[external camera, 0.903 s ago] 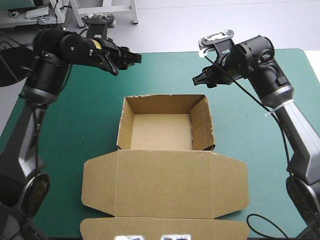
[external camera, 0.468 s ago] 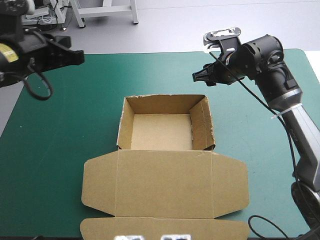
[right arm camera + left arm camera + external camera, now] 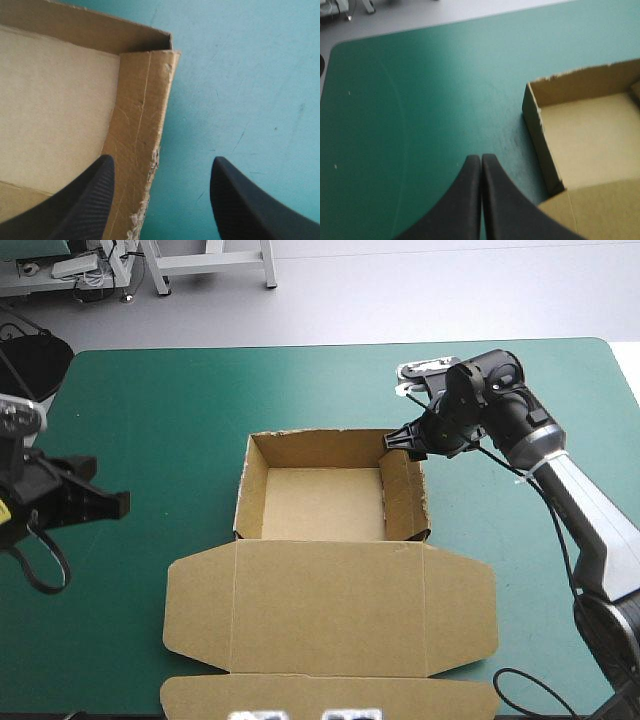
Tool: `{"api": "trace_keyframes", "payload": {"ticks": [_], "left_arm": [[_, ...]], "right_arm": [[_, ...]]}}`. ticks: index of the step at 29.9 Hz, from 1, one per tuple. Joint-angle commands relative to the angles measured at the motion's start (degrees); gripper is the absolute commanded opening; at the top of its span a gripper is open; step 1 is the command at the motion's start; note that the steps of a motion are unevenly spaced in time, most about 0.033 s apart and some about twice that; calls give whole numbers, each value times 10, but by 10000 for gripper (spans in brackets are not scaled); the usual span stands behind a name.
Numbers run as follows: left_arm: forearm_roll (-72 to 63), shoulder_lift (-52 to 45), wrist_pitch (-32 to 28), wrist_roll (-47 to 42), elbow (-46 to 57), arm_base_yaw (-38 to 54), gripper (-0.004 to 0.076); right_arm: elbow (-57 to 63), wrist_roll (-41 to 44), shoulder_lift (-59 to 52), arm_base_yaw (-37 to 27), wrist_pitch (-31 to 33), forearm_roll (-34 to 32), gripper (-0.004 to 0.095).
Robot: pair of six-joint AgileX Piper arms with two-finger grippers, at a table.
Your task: Fold the box
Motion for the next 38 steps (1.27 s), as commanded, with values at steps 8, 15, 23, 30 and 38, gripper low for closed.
{"api": "trace_keyframes", "payload": {"ticks": [8,15,23,30,38], "left_arm": [[8,-175,-7,-61,267,-1,-9],[8,-274,-28,-91,374,-1,-9],[-2,-330,-33,-91,463,-1,-9],[-25,-335,-60,-120,529,-1,-9],[-46,-335,-106,-123,572,-1,-9]], "right_arm": [[28,-9,58,-2,-20,46,454],[29,-13,103,-2,-26,62,413],[30,-28,119,-2,-16,61,30],[30,-31,117,-2,-16,59,-17],[30,-33,107,-14,-1,62,-17]]}}
